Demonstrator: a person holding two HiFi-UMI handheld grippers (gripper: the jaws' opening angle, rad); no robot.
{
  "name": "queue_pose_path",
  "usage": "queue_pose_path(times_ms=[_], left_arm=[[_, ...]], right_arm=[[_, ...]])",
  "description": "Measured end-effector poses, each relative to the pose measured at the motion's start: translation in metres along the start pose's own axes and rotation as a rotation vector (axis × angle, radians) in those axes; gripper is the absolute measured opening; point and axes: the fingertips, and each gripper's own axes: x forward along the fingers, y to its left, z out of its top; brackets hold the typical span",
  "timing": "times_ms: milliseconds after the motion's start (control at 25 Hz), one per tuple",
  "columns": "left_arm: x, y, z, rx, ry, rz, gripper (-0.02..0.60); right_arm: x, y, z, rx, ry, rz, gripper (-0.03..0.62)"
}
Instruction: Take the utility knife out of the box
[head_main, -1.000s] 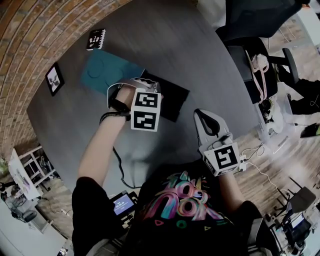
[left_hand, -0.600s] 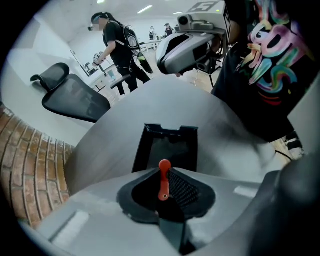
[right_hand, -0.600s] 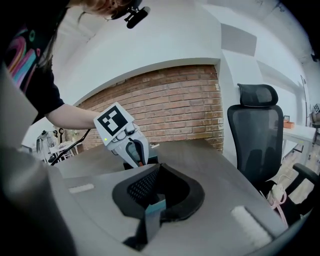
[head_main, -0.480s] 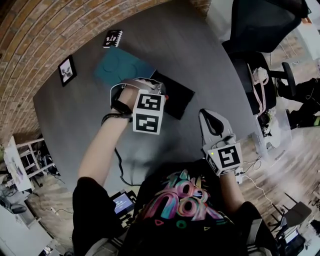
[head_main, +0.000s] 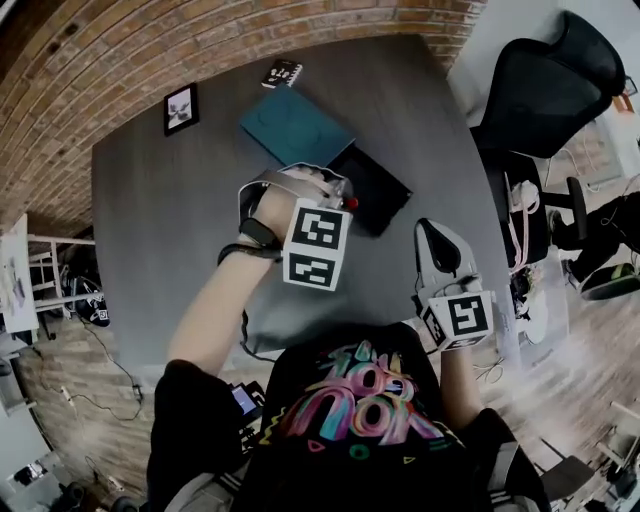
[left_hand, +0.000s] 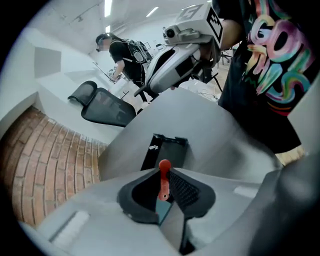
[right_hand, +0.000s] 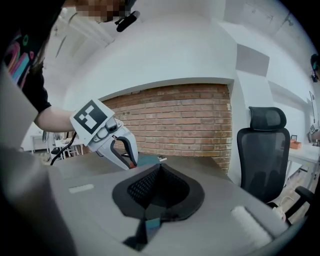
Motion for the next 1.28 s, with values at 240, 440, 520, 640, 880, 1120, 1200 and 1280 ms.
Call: queue_pose_path(times_ms=[240, 440, 520, 640, 880, 1120, 1200, 1280], left_arm=[[-0.047, -0.013, -0.005, -0.112, -0.022, 0.160, 0.054], [-0.083, -0.034, -0.019, -0.292, -0.089, 0.251, 0.055], [-0.094, -0.041, -0.030, -0.383, -0.112, 0.289, 0.055], [-0.110, -0.048, -0.043, -0.521, -0.166, 0.366, 0.055], [-0.136, -0.053, -0.060, -0.765, -0.289, 0.557, 0.055], [-0.157, -0.055, -0.067, -1.029, -0.476, 0.716, 0.055], [-0.168, -0.054, -0.072, -1.138, -0.565, 0.772, 0.055], [-0.176, -0.058, -0.079, -1.240, -0.641, 0.800, 0.055]], right_arm=[[0.001, 0.018, 0.019, -0.033, -0.067, 0.036, -0.002], [0.006, 0.043, 0.030, -0.055, -0.096, 0.071, -0.002], [0.010, 0.055, 0.033, -0.058, -0.106, 0.086, -0.002], [0.014, 0.072, 0.037, -0.071, -0.109, 0.111, -0.002], [0.019, 0.083, 0.041, -0.097, -0.110, 0.124, -0.002], [0.023, 0.086, 0.044, -0.098, -0.106, 0.117, -0.002], [0.024, 0.089, 0.048, -0.105, -0.110, 0.118, -0.002], [0.025, 0.093, 0.050, -0.110, -0.117, 0.124, -0.002]])
